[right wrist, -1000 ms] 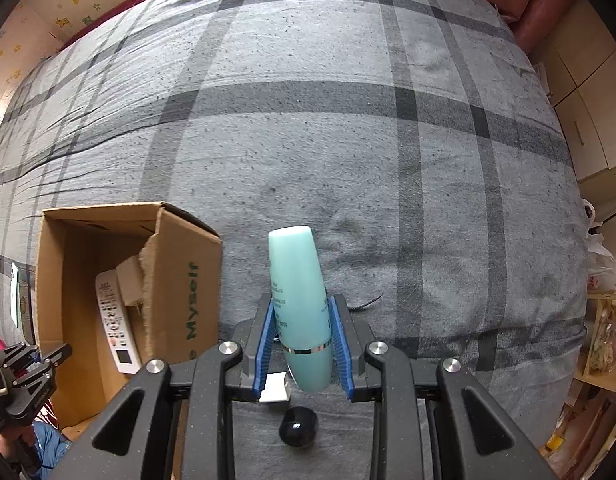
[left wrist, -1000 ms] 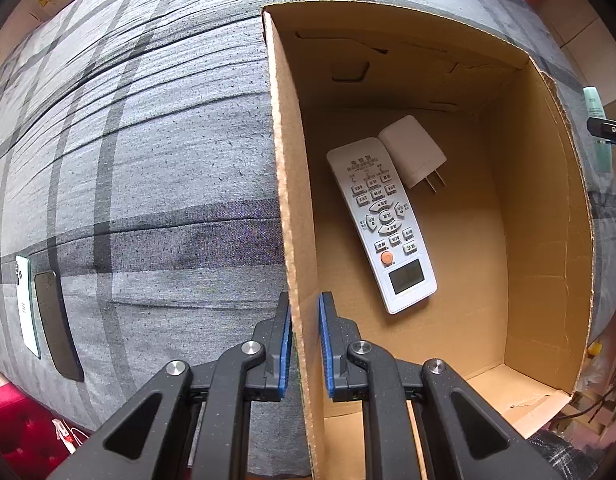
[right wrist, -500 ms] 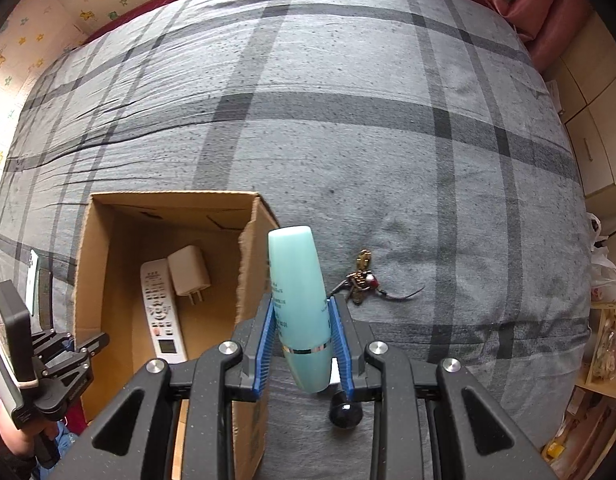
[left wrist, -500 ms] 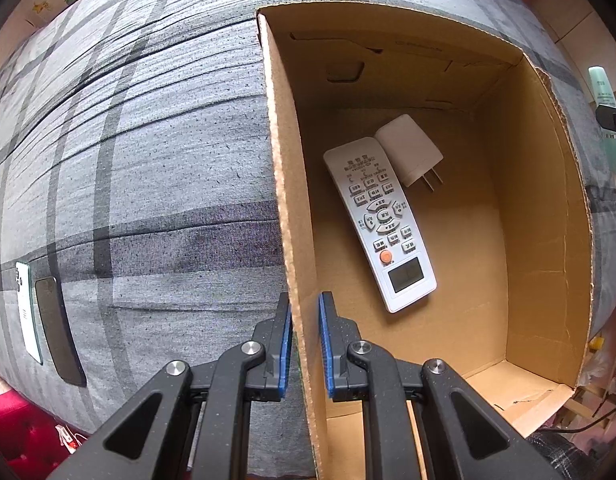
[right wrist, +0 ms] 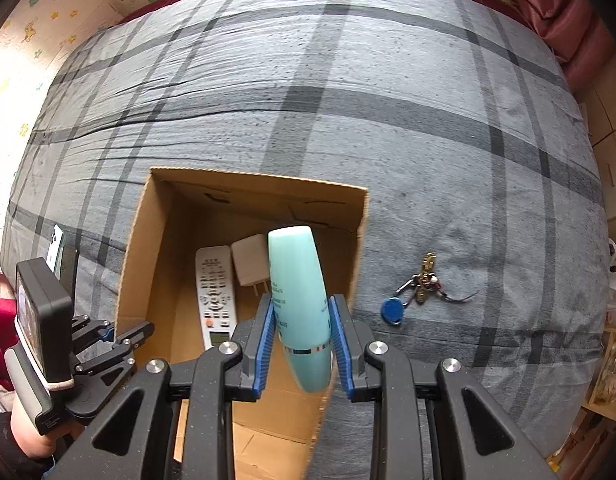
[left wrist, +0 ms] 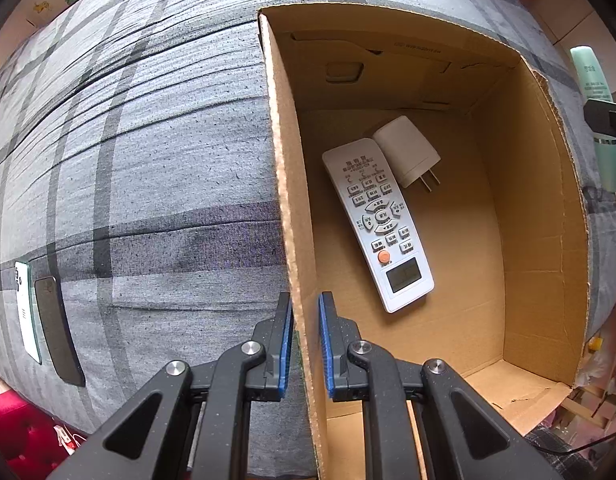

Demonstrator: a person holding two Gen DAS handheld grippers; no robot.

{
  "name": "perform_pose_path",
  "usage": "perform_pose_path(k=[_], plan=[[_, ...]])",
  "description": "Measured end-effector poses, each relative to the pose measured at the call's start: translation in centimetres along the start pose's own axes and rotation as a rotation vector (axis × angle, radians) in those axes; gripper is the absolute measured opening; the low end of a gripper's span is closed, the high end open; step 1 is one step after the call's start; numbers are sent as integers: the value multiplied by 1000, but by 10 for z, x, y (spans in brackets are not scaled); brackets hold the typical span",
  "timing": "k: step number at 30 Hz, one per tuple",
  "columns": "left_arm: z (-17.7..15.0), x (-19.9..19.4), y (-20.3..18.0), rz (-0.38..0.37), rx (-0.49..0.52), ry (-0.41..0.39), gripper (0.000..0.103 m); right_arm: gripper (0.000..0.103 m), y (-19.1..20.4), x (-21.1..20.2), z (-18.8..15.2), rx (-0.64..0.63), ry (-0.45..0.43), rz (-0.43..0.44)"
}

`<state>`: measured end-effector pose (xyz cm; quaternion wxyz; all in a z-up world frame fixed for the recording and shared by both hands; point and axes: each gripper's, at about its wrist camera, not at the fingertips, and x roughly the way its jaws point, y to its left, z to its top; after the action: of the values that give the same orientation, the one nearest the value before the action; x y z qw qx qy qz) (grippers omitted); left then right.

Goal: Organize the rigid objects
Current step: 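Carry the mint-green tube over the box with the right gripper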

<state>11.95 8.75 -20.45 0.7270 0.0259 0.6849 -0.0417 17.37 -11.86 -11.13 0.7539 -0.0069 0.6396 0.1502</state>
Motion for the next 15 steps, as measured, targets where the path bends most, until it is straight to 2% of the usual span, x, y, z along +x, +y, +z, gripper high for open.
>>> perform_pose_path(k=[15], plan=[[-5,0,4,-14,7,-6,13,29,47,40,-5,-62,56,22]])
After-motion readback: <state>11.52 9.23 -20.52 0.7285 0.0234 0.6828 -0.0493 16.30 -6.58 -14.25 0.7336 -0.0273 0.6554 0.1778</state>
